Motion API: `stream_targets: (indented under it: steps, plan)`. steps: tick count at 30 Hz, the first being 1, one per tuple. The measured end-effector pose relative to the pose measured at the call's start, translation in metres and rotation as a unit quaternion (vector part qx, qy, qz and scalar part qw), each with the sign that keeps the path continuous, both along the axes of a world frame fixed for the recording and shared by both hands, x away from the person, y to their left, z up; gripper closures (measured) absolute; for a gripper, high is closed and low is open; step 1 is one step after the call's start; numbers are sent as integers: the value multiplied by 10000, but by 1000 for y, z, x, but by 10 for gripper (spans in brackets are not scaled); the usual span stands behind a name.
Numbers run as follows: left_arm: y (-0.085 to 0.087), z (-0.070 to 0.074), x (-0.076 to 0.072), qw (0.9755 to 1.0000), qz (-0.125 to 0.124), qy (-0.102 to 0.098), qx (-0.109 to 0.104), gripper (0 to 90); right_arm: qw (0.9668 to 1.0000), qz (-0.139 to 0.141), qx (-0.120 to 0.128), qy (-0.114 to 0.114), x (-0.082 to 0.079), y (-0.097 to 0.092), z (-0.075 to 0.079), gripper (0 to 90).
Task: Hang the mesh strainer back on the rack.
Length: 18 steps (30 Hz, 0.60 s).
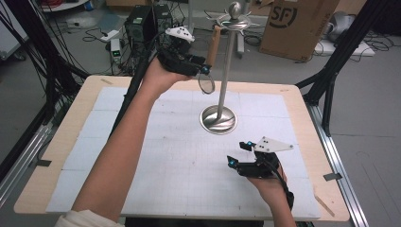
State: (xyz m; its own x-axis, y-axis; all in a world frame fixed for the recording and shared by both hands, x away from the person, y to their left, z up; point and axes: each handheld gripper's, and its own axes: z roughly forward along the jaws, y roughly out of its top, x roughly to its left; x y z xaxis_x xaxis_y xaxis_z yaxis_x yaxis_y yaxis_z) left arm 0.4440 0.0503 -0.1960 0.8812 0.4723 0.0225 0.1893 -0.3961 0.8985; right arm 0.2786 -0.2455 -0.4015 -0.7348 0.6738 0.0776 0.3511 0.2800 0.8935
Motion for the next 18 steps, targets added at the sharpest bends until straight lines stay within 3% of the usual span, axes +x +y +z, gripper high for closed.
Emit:
stream_targets:
  steps: [18]
  plan:
    - [20, -6, -11, 9998, -69, 158, -42, 446, 10000, 16, -23, -13, 1, 1, -1, 264]
